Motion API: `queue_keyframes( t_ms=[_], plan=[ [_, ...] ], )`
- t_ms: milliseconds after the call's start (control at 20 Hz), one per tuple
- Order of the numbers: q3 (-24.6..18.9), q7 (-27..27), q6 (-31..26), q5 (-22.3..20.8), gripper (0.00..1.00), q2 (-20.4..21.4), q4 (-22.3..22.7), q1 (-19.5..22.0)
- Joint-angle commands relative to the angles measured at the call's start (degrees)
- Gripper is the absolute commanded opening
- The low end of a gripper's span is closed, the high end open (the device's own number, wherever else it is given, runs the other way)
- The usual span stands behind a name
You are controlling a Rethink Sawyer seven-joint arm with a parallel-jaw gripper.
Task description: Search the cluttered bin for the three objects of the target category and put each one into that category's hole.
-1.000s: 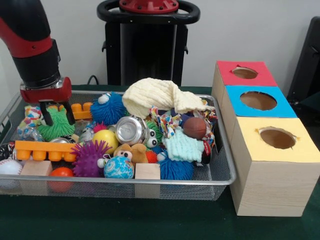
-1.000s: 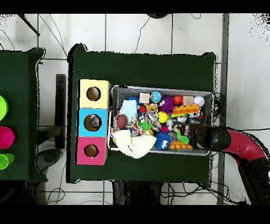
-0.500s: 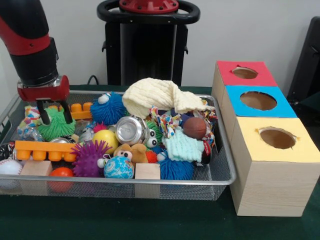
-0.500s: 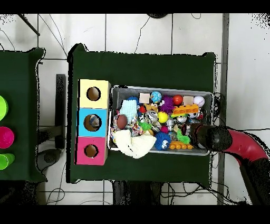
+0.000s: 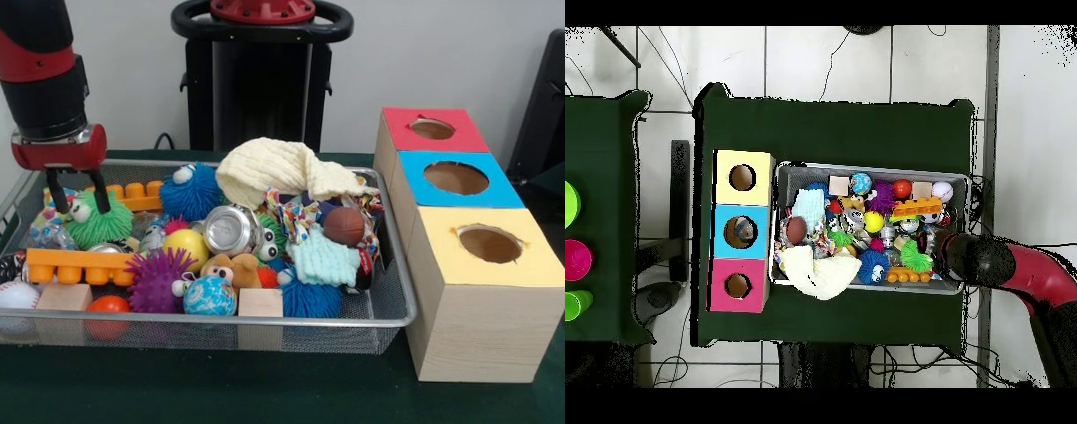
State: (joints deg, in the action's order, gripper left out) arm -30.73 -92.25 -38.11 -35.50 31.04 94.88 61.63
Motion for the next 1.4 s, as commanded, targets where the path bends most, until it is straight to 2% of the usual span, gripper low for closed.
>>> queue_keyframes(
  t_ms=[50,450,700,1400],
  plan=[
    [-2.42,11.19,0.36,-4.47,1.00,-2.55,-4.46,-0.42],
    [-1.93,11.28,3.52,-6.46,1.00,-4.96,-5.17,0.11],
    [-2.24,12.44,3.47,-7.51,1.00,-5.76,-6.50,0.23],
    [-2.68,11.29,1.33,-8.60,1.00,-3.10,-5.96,-0.38]
  ],
)
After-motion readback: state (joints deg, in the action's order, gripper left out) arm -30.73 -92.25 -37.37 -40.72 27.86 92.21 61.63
